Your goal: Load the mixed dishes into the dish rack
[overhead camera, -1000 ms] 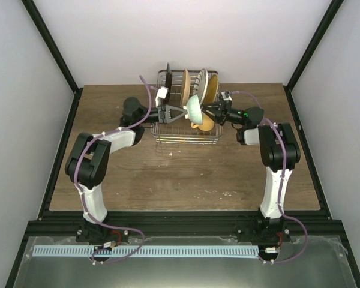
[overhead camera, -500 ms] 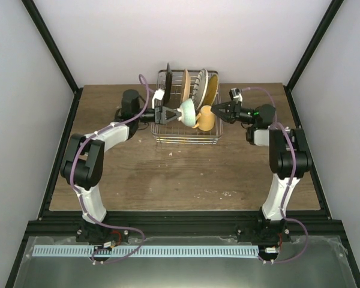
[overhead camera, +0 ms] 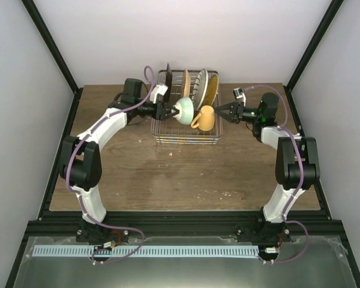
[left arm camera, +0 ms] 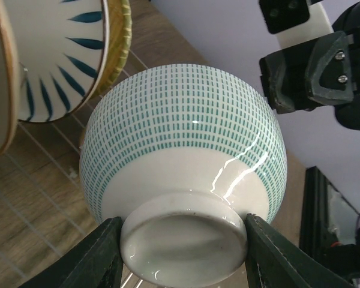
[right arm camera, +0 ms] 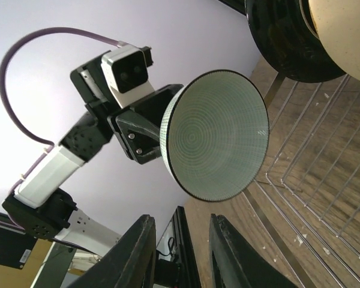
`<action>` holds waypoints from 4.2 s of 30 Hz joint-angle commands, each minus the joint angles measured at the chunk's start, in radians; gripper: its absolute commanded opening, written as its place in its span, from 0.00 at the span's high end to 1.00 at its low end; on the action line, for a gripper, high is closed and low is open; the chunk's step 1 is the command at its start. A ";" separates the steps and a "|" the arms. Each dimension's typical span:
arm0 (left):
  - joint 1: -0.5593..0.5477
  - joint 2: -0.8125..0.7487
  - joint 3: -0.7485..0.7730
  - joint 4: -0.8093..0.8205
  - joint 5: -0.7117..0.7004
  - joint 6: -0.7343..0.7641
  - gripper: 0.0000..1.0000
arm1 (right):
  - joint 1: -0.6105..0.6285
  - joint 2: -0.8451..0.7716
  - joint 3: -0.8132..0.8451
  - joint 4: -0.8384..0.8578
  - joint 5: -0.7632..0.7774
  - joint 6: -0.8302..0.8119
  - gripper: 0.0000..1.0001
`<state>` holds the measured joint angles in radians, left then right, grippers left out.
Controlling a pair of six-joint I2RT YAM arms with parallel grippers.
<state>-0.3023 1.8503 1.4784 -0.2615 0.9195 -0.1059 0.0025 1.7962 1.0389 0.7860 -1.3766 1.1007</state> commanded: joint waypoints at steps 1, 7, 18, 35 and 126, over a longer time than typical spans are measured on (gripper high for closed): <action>0.001 -0.008 0.095 -0.173 -0.087 0.143 0.70 | -0.024 -0.051 0.042 -0.187 -0.022 -0.154 0.76; -0.001 0.040 0.190 -0.314 -0.171 0.211 0.70 | -0.030 -0.069 0.110 -0.497 -0.009 -0.388 0.76; -0.035 0.168 0.396 -0.571 -0.320 0.312 0.71 | -0.045 -0.118 0.067 -0.549 0.002 -0.453 0.76; -0.097 0.278 0.604 -0.779 -0.621 0.403 0.71 | -0.072 -0.154 0.062 -0.644 -0.014 -0.526 0.76; 0.203 -0.743 -0.654 0.372 -1.003 -0.057 0.00 | -0.090 -0.468 -0.084 -0.739 1.138 -0.891 0.00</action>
<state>-0.1692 1.1286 0.8825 -0.0265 -0.1257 -0.0715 -0.0711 1.3529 1.0225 -0.0875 -0.3729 0.1844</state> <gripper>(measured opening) 0.998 0.998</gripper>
